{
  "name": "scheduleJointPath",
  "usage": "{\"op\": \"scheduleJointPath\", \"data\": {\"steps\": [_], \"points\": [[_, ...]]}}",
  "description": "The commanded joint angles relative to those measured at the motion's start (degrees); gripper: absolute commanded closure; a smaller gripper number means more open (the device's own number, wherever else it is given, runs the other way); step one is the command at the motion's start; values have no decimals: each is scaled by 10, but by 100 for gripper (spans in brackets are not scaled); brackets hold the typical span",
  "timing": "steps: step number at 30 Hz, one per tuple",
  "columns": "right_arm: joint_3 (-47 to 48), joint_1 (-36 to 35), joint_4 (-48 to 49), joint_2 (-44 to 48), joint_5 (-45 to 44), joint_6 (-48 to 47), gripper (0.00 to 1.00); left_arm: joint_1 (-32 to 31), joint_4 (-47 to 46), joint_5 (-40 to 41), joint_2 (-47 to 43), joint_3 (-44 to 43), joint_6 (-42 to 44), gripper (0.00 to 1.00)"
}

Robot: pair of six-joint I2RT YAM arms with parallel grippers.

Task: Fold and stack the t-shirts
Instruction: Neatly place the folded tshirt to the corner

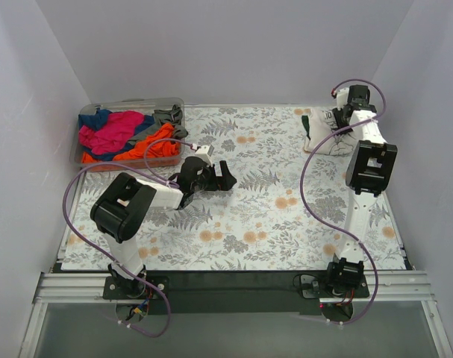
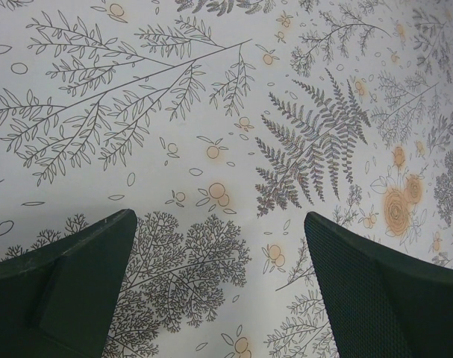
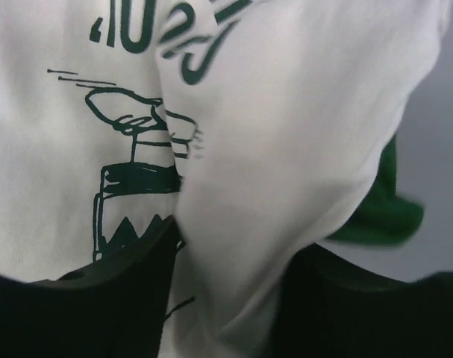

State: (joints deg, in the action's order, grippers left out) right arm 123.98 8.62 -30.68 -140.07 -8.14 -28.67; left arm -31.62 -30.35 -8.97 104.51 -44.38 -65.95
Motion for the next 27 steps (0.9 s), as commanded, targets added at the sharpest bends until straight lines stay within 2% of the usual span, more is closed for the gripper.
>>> {"op": "scheduleJointPath", "data": {"steps": [1,2,4,5,9,15,23,27], "points": [[24,0,56,0,20,16,49,-1,59,15,9,3,-1,12],[23,0,57,2,21,26,35,-1,60,15,7,3,-1,12],[17,0,64,19,23,34,21,-1,58,14,7,3,-1,12],[14,0,69,27,24,41,2,-1,57,14,8,3,-1,12],[-62,-13,115,76,-17,29,2,-1,49,4,12,0,-1,12],[-87,-11,151,86,-50,61,2,-1,42,1,9,8,-6,12],[-362,-12,418,204,-72,111,2,-1,31,-2,-1,14,-9,11],[-451,-14,532,254,-85,132,1,-1,27,1,-4,20,-10,11]]}}
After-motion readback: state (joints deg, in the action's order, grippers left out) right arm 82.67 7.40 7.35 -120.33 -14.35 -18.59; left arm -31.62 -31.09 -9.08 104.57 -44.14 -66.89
